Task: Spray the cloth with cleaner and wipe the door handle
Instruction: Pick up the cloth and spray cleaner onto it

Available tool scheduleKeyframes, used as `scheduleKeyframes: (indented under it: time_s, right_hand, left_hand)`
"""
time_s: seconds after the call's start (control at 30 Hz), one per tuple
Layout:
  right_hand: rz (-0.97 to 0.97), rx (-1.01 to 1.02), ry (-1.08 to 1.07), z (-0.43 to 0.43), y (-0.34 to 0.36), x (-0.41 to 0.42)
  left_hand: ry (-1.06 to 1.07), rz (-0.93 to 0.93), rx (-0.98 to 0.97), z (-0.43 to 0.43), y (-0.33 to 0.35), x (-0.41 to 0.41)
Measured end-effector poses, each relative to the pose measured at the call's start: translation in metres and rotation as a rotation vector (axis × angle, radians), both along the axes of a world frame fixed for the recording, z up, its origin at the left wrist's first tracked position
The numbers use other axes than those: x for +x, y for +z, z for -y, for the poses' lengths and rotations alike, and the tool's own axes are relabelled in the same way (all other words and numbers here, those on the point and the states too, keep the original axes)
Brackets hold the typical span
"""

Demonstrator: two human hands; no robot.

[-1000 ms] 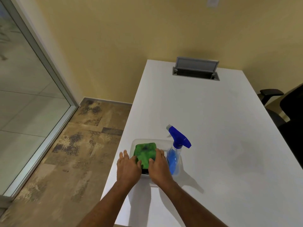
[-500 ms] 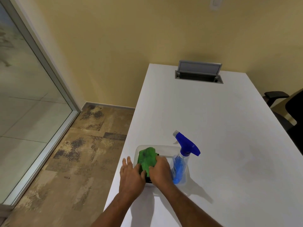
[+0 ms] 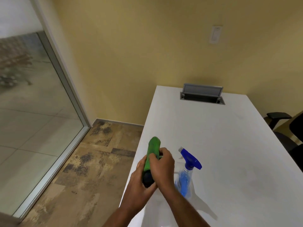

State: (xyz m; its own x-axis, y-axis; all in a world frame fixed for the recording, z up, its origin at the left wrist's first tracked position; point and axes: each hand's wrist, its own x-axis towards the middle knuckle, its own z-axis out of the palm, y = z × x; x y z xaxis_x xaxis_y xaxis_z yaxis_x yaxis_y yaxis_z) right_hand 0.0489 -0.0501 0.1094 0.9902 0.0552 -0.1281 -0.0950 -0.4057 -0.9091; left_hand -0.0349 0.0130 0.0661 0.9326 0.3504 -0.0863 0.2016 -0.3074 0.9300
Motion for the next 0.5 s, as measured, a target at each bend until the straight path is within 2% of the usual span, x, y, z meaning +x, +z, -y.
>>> scheduleKeyframes:
  time_s: [0.17,0.3,0.4,0.5]
  right_hand:
    - [0.039,0.245,0.084,-0.005,0.062,-0.007]
    - [0.075,0.346,0.186,0.0,0.101,-0.017]
    - [0.106,0.34,-0.045,0.013,0.105,-0.029]
    - [-0.081,0.394,-0.219,0.025,0.092,-0.043]
  left_hand:
    - [0.155,0.101,-0.047,-0.016,0.054,0.006]
    - [0.371,0.203,-0.306,-0.033,0.109,0.009]
    - [0.432,0.22,-0.528,-0.043,0.138,0.004]
    - [0.443,0.236,-0.692,-0.053,0.152,-0.005]
